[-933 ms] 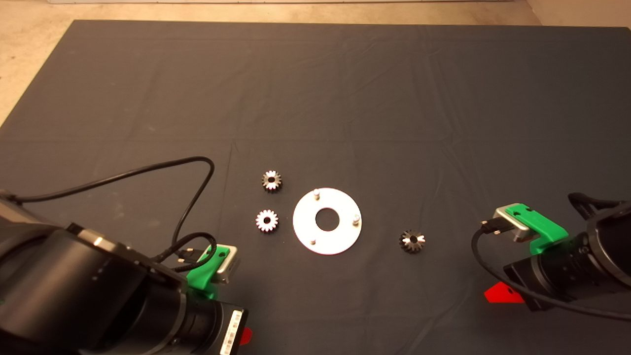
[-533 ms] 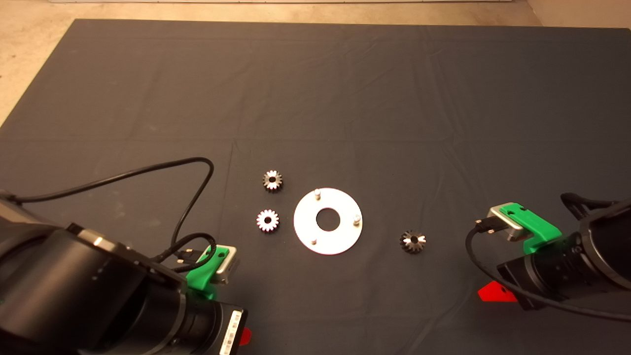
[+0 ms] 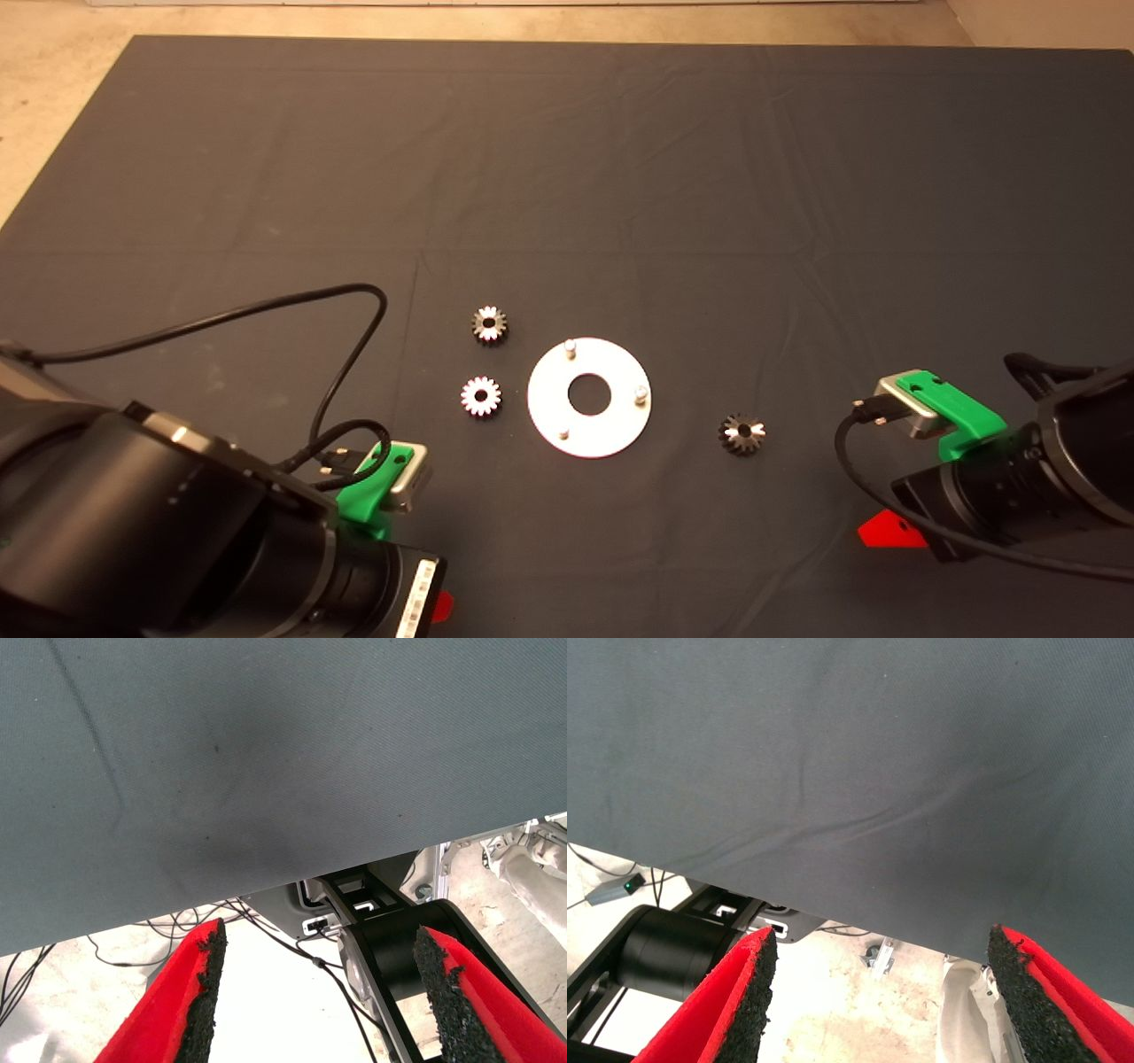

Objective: Install three planetary gears onto the carrier pins

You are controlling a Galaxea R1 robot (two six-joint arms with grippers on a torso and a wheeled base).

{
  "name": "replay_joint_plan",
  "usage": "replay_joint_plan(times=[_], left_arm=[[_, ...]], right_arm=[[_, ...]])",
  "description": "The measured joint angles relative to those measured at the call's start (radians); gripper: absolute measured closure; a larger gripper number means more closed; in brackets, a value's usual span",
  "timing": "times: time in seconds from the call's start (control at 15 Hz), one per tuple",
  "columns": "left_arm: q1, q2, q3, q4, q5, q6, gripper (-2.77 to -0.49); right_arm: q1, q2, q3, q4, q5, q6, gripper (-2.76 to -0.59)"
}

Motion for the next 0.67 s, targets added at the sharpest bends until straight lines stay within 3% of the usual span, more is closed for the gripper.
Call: replay_joint_plan(times=[0.2,0.4,0.53,0.67], left_arm=[[0.0,0.0,0.0,-0.008,0.0,0.089,-1.46],[0.0,-0.003,-0.015,-0.017,0.0,0.255,-1.46],[0.0,-0.002,-0.07,-0.018,0.0,0.34,-1.46],[-0.001,0.006,-0.165,-0.017,0.0,0.421,-1.46]], right_arm=[[-0.002,0.0,0.0,0.0,0.0,0.0,-1.75],[-0.029,0.0,0.0,-0.001,0.0,0.0,-1.75],[-0.042,0.0,0.0,-0.001,0.0,0.0,-1.75],[-0.046,0.0,0.0,-0.001,-0.001,0.0,-1.75]])
